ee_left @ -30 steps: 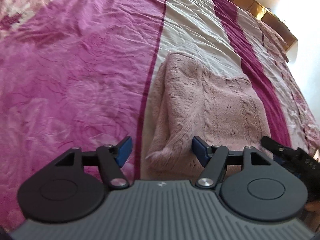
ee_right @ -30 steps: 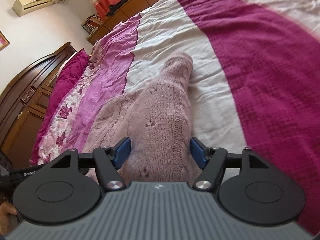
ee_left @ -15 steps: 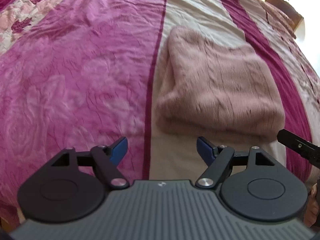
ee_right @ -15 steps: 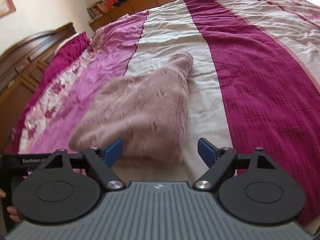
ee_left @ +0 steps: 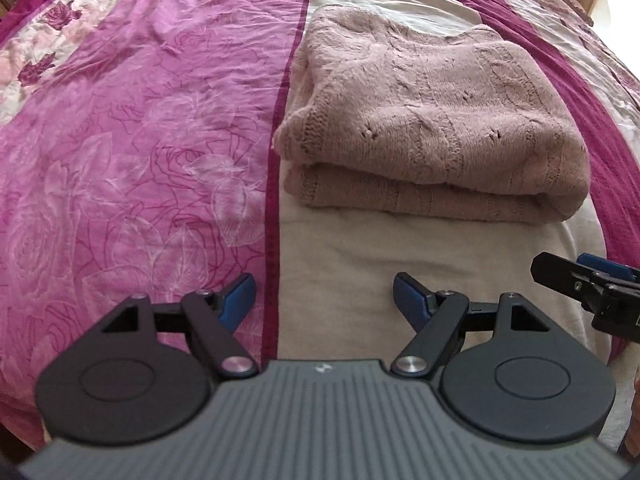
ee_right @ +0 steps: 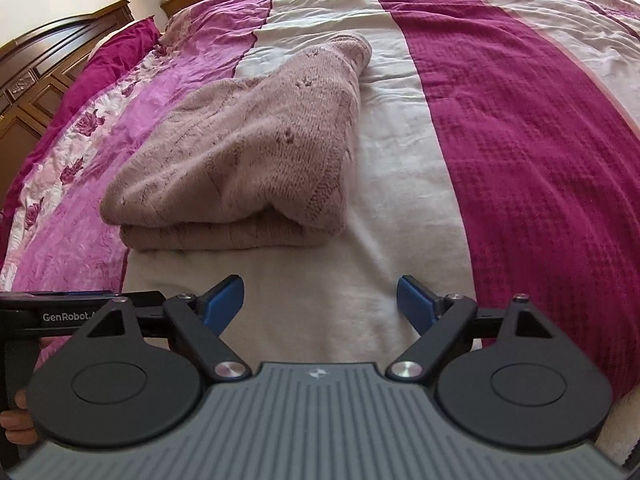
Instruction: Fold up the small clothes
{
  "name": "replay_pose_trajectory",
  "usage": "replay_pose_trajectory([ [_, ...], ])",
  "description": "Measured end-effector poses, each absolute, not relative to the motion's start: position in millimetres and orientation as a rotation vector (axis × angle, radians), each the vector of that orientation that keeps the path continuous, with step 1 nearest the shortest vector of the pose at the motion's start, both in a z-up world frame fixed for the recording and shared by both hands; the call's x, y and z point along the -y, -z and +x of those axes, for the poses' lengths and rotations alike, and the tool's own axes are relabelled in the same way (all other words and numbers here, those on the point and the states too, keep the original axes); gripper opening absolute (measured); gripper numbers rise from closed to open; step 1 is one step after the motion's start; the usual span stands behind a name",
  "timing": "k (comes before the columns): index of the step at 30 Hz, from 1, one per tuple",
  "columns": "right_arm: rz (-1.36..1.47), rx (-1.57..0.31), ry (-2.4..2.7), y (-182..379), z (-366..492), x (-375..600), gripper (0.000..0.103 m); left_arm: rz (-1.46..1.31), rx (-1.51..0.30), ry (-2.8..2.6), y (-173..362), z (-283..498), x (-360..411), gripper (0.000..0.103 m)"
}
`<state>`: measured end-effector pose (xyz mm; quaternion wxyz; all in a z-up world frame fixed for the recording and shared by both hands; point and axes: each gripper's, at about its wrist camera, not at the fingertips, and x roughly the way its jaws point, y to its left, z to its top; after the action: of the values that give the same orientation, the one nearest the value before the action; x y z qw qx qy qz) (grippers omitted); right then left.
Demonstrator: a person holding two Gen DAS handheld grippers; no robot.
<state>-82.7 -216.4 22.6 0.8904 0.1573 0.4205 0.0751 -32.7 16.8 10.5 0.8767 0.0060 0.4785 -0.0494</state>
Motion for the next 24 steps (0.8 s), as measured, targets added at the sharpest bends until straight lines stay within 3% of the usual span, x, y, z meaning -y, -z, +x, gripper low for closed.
replay_pose_trajectory([
  [24, 0.303, -0.882, -0.153, -17.6, -78.7, 210.4, 0.095, 0.049, -0.985, 0.093, -6.7, -35.4, -11.4, 0.078],
])
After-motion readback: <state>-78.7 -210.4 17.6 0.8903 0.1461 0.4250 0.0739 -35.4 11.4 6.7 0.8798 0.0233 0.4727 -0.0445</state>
